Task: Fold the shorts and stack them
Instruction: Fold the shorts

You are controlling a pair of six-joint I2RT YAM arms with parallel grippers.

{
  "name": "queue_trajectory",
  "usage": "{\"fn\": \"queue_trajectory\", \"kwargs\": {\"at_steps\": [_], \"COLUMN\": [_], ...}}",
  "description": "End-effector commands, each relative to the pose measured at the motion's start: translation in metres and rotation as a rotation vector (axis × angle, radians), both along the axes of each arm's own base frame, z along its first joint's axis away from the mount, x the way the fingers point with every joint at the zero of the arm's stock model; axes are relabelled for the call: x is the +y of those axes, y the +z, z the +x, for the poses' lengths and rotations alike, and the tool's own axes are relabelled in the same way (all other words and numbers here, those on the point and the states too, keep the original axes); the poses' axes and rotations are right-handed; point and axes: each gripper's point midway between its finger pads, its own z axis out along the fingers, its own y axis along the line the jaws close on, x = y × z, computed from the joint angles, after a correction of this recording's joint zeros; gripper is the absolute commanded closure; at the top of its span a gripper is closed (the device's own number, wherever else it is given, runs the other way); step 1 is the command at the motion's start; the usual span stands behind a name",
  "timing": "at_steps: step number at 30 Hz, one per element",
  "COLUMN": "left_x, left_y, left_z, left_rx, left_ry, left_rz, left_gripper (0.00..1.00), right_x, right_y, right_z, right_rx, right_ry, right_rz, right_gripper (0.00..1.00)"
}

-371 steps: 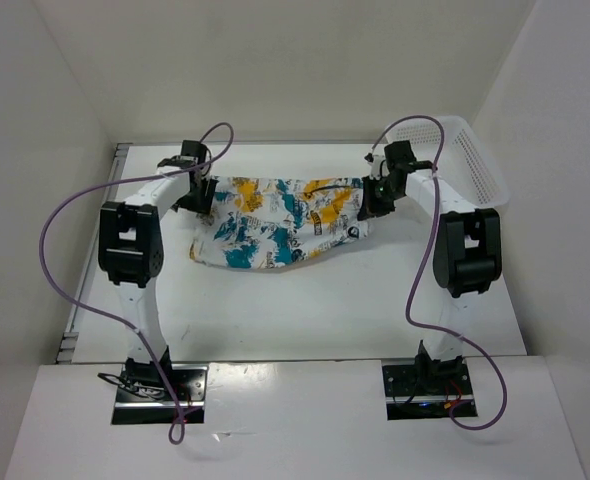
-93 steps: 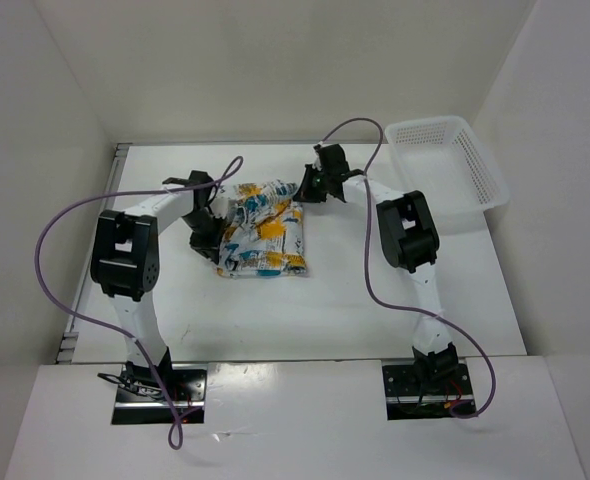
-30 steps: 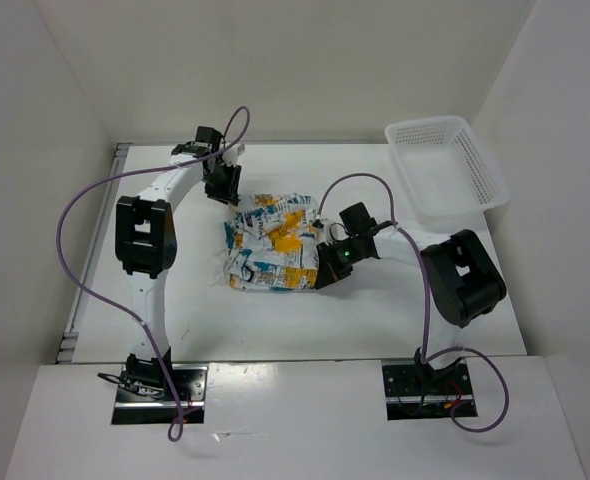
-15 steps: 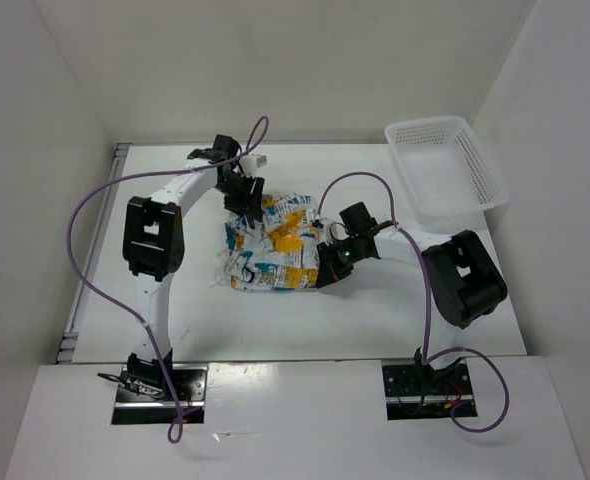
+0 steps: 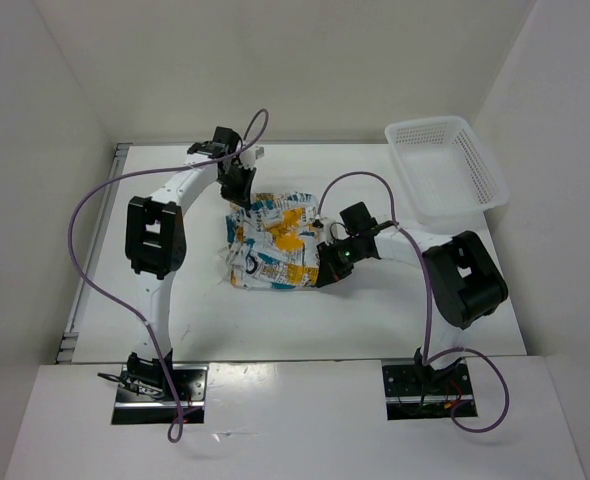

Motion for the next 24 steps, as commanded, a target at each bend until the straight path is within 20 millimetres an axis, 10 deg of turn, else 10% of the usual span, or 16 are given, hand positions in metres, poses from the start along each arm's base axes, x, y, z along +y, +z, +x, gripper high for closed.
{"fn": "queue_trajectory", "kwargs": {"at_steps": [1, 5, 7, 8, 9, 12, 20, 24], "left_x": [0.028, 0.028, 0.020, 0.018, 0.014, 0.015, 0.016, 0.053], "left_y": [-0.002, -0.006, -0.001, -0.001, 0.000, 0.007, 0.089, 0.184], "left_z": [0.023, 0.015, 0.010, 0.010, 0.007, 0.006, 0.010, 0.011], "left_rx": [-0.084, -0.072, -0.075, -0.073, -0.078, -0.090, -0.262, -0.523], "left_ry": [0.073, 0.068, 0.051, 0.046, 0.037, 0.037, 0.053, 0.155], "left_rz": [0.109, 0.104, 0.090, 0.081, 0.079, 0.076, 0.045, 0.043], "left_gripper": [1.00, 0.92, 0.71, 0.48, 0.40, 0.36, 0.24, 0.15], "right_x": [-0.001, -0.001, 0.000, 0.000, 0.000, 0.002, -0.007, -0.045], "right_y": [0.013, 0.013, 0.014, 0.017, 0.017, 0.027, 0.101, 0.170], "right_z": [0.004, 0.004, 0.006, 0.007, 0.007, 0.009, 0.026, 0.103], "right_rx": [-0.062, -0.062, -0.070, -0.079, -0.079, -0.103, -0.271, -0.492], "right_ry": [0.008, 0.008, 0.008, 0.008, 0.008, 0.035, 0.135, -0.114], "right_rz": [0.021, 0.021, 0.025, 0.028, 0.029, 0.041, 0.049, 0.007], "right_gripper": [1.00, 1.00, 0.90, 0.79, 0.41, 0.09, 0.02, 0.02]}}
